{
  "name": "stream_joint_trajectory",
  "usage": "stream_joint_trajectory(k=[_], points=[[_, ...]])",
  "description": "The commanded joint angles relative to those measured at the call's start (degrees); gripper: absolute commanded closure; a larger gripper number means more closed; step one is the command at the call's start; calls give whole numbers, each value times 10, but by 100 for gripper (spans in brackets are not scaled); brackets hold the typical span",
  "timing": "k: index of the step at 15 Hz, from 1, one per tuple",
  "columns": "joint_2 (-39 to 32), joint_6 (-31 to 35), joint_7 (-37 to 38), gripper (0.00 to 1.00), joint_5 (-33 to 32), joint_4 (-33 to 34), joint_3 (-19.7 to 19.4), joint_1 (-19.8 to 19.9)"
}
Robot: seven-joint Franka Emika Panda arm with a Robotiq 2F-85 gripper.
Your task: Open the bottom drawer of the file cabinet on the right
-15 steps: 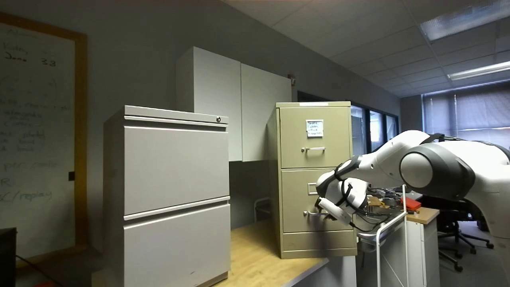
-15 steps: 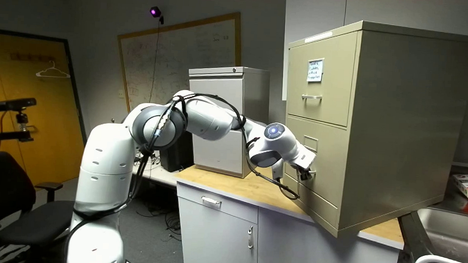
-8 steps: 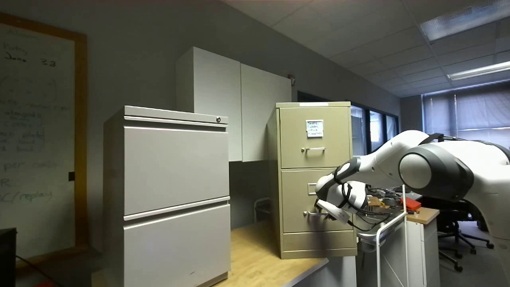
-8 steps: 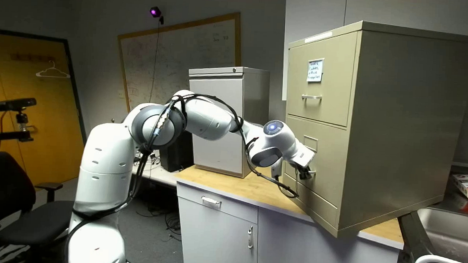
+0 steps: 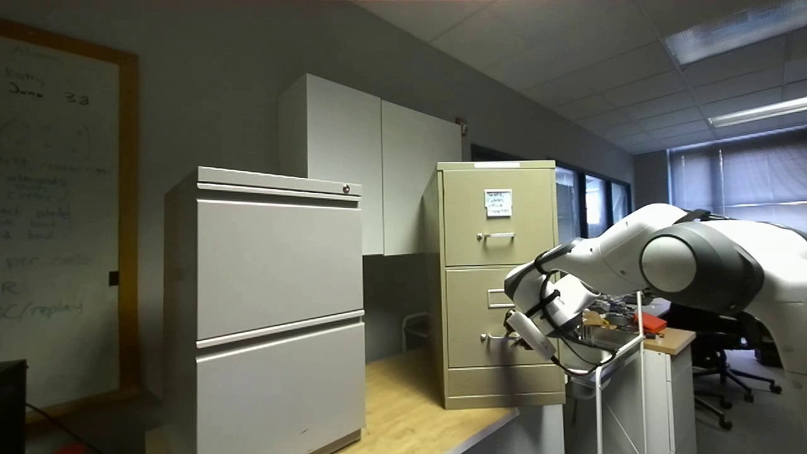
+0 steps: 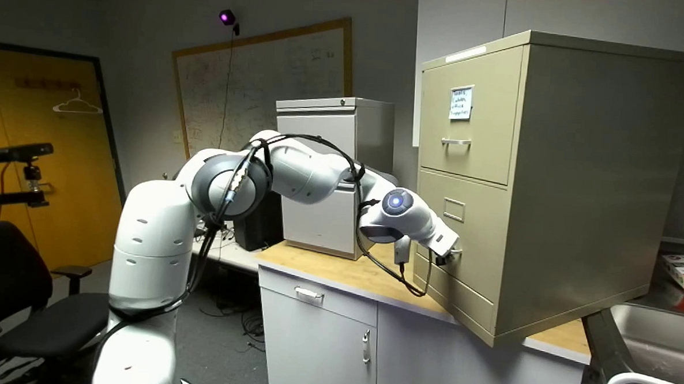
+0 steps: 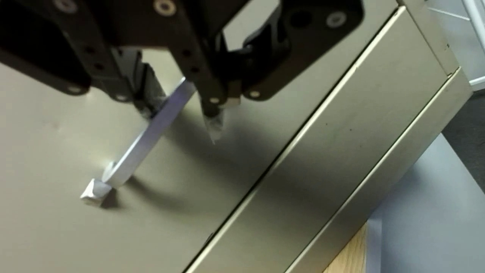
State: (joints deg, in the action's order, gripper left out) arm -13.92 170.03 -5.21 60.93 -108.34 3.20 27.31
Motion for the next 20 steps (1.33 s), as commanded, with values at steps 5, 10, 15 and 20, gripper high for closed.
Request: stream_joint_trajectory(k=[5, 10, 15, 20], points=[[140, -259, -223, 92, 232, -169, 14, 92], [254, -443, -163, 39, 81, -347, -112, 34], [379, -457, -43, 10, -155, -406, -108, -34], [433, -426, 10, 0, -273, -362, -76, -125]])
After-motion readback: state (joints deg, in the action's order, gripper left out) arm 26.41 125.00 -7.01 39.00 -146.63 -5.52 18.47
